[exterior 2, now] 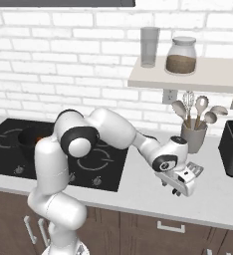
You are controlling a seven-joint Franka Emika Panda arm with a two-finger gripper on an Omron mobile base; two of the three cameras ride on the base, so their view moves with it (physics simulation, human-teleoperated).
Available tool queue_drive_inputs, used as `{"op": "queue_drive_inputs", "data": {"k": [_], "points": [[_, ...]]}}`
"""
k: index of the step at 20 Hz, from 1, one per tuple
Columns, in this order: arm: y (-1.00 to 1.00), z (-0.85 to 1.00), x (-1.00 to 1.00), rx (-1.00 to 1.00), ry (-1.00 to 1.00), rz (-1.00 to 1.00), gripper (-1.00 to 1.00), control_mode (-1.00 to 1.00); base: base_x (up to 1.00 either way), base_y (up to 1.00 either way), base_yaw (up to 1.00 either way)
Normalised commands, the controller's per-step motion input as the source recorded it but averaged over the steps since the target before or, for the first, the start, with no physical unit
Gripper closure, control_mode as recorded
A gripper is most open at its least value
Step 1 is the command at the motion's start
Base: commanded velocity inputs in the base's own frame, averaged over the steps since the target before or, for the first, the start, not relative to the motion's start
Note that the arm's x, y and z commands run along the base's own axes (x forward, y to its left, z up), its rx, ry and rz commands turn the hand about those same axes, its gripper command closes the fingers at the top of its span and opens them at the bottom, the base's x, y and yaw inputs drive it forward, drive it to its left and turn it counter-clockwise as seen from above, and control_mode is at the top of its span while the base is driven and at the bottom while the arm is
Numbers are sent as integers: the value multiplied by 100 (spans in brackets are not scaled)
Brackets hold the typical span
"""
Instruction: Put the tomato and bell pepper in the pot. Retrieve the spatula and lightly stir the vegetables in the pot.
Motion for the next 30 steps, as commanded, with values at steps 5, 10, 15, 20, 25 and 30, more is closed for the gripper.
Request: {"op": "queue_drive_inputs", "data": {"k": [5,10,15,20,25,30], "points": [[0,-9,2,0,0,0,100,-100,0,0,0],[0,-6,11,0,0,0,100,-100,0,0,0],[0,-1,8,0,1,0,100,-100,0,0,0],[0,0,-9,0,-2,1,100,-100,0,0,0],[18,25,-33,0,-6,23,100,-100,0,0,0],[38,45,-27,-7,-4,39,100,-100,0,0,0]]}}
